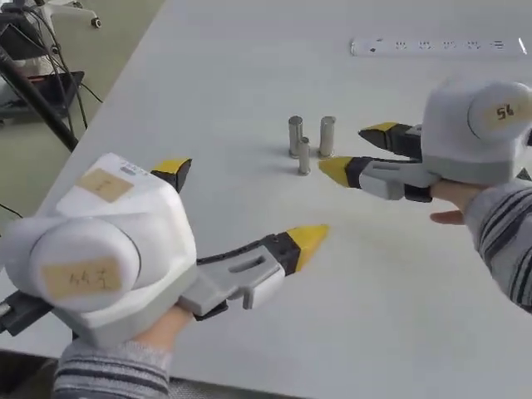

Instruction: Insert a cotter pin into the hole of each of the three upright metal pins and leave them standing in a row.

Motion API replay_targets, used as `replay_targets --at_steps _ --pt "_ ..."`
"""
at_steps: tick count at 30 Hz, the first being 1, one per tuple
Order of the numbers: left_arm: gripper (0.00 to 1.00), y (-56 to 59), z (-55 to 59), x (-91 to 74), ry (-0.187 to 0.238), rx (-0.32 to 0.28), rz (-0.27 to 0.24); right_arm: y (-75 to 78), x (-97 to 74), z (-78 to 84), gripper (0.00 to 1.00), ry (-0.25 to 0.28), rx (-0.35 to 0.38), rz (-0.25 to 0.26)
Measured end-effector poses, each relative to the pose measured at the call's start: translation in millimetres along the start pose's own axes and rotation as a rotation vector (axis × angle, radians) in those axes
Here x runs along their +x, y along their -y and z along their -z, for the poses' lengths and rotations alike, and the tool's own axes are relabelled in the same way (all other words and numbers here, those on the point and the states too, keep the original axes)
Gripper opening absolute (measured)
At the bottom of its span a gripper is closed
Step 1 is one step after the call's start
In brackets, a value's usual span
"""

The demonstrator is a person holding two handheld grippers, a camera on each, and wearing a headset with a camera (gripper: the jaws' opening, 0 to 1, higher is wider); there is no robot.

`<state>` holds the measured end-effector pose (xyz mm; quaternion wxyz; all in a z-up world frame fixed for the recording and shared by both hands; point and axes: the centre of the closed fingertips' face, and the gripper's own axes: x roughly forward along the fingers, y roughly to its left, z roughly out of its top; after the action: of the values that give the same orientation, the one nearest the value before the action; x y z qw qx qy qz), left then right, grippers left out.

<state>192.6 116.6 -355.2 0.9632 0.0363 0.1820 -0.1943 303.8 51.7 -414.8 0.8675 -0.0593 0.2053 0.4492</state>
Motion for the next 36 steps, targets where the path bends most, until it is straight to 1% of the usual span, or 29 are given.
replay_targets --at_steps 4,6,8,10,15,18,20,23,27,31,34,36 --pt "0.92 -1.4 3.4 1.3 -0.002 -0.007 -0.002 0.9 12.8 1.3 0.35 0.007 0.006 -0.01" --pt "0.92 -2.2 5.2 2.1 -0.002 -0.014 -0.003 1.9 21.7 6.0 0.32 0.001 0.022 -0.024" --pt "0.92 -3.4 7.8 4.0 -0.003 -0.012 -0.003 0.8 28.6 11.0 0.27 -0.01 0.036 -0.04" --pt "0.91 -5.6 11.8 6.0 -0.021 -0.011 -0.007 1.6 35.6 13.2 0.24 -0.011 0.035 -0.046" --pt "0.9 -8.1 12.1 7.4 -0.024 0.015 -0.008 3.1 46.0 17.3 0.21 -0.015 0.04 -0.052" --pt "0.89 -8.7 13.7 8.9 -0.03 0.014 -0.005 1.7 51.5 18.9 0.19 -0.016 0.043 -0.056" --pt "0.89 -8.7 14.7 9.8 -0.033 0.014 -0.002 2.9 57.6 22.5 0.17 -0.023 0.032 -0.051" --pt "0.88 -8.8 15.6 11.3 -0.041 0.014 0.002 2.2 63.2 27.3 0.14 -0.037 0.008 -0.039" --pt "0.88 -10.6 15.7 13.2 -0.044 0.019 0.004 0.1 67.9 26.8 0.12 -0.028 0.042 -0.041" --pt "0.88 -12.2 16.2 13.0 -0.048 0.022 0.003 -3.2 69.8 28.5 0.06 -0.04 0.044 -0.048" --pt "0.87 -13.0 17.6 12.2 -0.054 0.026 0.002 -4.0 70.6 28.1 0.06 -0.038 0.047 -0.048" --pt "0.87 -13.6 20.1 11.7 -0.065 0.026 0.0 -2.2 70.9 28.4 0.06 -0.039 0.052 -0.043"
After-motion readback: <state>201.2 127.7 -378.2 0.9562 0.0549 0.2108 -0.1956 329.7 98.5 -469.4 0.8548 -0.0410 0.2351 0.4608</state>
